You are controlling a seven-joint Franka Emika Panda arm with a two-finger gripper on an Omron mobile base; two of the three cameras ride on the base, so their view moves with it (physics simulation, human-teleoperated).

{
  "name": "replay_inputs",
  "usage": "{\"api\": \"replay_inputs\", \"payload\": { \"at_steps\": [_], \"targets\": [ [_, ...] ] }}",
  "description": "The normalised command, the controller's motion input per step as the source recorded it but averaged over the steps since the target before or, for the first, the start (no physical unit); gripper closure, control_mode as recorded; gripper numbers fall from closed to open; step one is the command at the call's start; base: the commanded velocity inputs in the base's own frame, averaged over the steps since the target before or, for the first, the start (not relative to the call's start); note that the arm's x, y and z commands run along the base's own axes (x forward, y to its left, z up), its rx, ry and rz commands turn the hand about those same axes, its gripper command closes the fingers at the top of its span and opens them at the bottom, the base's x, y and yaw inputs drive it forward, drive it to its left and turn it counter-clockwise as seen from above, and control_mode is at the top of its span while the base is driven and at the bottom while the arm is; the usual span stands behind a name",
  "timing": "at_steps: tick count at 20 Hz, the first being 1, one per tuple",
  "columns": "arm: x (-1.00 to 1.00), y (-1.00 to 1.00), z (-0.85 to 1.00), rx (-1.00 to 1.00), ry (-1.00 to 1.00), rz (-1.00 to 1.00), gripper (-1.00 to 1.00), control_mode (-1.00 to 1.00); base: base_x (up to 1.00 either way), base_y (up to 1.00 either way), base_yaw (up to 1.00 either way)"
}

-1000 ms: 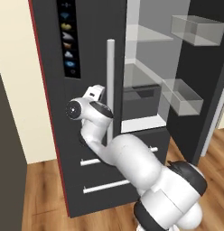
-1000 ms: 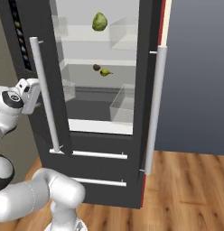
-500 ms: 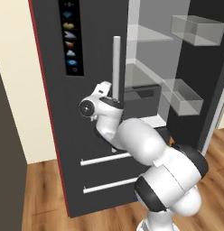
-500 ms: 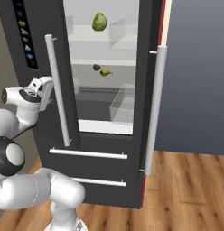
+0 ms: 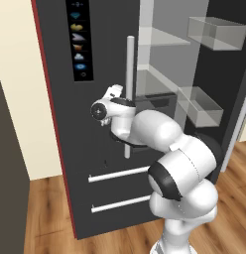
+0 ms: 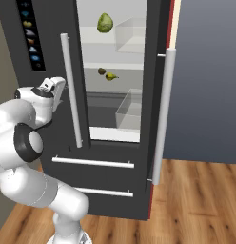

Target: Place the pear in the correct fridge rack based on whether it is a fruit or vegetable. Finally, close the fridge door.

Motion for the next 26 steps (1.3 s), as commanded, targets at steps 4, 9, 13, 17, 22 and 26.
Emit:
{"api": "replay_inputs", "payload": {
  "at_steps": [4, 9, 13, 17, 22, 26],
  "targets": [
    [0.4, 0.0, 0.0, 0.0, 0.0, 0.0, -1.0, -1.0, 0.0, 0.0, 0.0],
    [0.54, 0.0, 0.0, 0.0, 0.0, 0.0, -1.0, -1.0, 0.0, 0.0, 0.0],
    [0.56, 0.0, -0.05, 0.0, 0.0, 0.0, -1.0, -1.0, 0.0, 0.0, 0.0],
    [0.47, 0.0, -0.12, 0.0, 0.0, 0.0, -1.0, -1.0, 0.0, 0.0, 0.0],
    [-0.45, 0.03, -0.01, 0.0, 0.0, 0.0, -1.0, -1.0, 0.0, 0.0, 0.0],
    [-0.89, 0.17, 0.05, 0.0, 0.0, 0.0, -1.0, -1.0, 0.0, 0.0, 0.0]
  ]
}}
